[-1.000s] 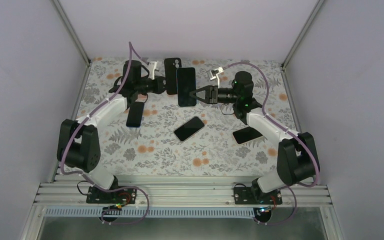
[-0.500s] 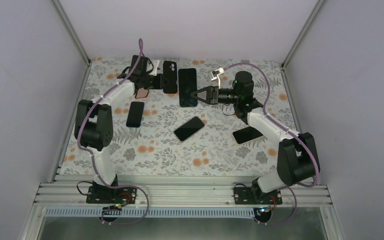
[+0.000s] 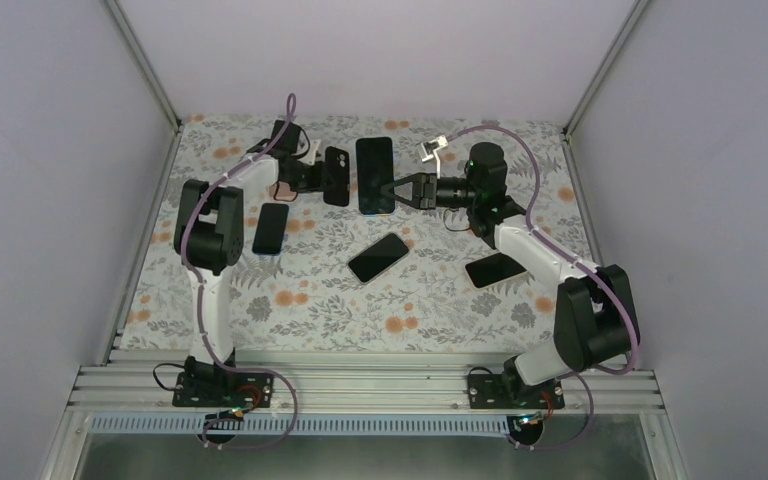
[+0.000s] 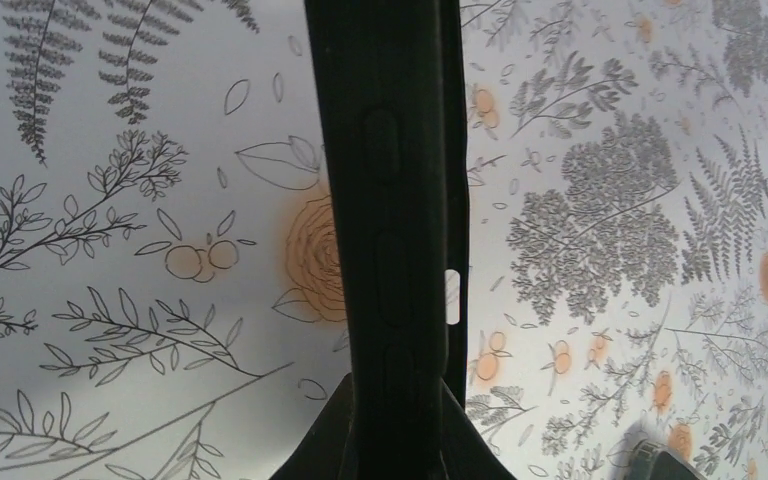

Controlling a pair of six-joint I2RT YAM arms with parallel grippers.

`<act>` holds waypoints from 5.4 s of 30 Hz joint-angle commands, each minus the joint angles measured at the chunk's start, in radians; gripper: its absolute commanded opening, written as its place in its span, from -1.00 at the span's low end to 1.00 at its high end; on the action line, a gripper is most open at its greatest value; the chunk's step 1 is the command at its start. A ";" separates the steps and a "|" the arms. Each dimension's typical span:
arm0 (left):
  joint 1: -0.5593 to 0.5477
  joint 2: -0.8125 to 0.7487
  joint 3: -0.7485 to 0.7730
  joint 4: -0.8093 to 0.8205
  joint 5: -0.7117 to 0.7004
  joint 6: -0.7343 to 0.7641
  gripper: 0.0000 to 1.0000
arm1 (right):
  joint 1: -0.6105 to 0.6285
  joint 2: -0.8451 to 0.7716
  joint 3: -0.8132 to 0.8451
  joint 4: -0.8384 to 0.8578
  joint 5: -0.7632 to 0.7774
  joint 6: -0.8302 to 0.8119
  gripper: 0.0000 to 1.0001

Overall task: Take the phone out of the phone case
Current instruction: Place the phone case at the center of the board, then place the phone at the center of the board.

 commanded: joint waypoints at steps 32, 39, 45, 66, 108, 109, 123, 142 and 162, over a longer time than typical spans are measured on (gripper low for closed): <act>0.015 0.196 0.230 -0.139 -0.219 0.025 -0.36 | -0.004 0.037 0.043 0.021 -0.006 -0.027 -0.92; 0.015 0.135 0.196 -0.123 -0.220 0.027 -0.04 | -0.004 0.036 0.047 0.015 0.001 -0.038 -0.92; 0.014 0.024 0.159 -0.088 -0.216 0.036 0.59 | -0.004 0.028 0.059 -0.011 0.011 -0.067 -0.92; 0.078 -0.654 -0.253 0.383 0.544 0.054 1.00 | -0.020 0.073 0.288 0.033 -0.025 -0.124 -0.92; -0.064 -0.675 -0.339 0.572 0.668 -0.232 -0.95 | 0.034 0.043 0.196 0.248 -0.090 0.011 -0.47; -0.055 -0.681 -0.354 0.572 0.671 -0.231 -0.95 | 0.033 0.042 0.193 0.232 -0.090 -0.002 -0.40; 0.044 -0.706 -0.504 0.185 0.679 0.122 -0.95 | -0.006 0.006 0.172 -0.051 -0.095 -0.258 0.87; 0.183 -0.426 -0.629 0.052 0.549 0.226 -0.95 | -0.006 -0.048 0.159 -0.146 -0.057 -0.346 0.99; 0.195 -0.202 -0.572 0.139 0.509 0.137 -0.94 | -0.006 -0.021 0.156 -0.096 -0.068 -0.299 0.99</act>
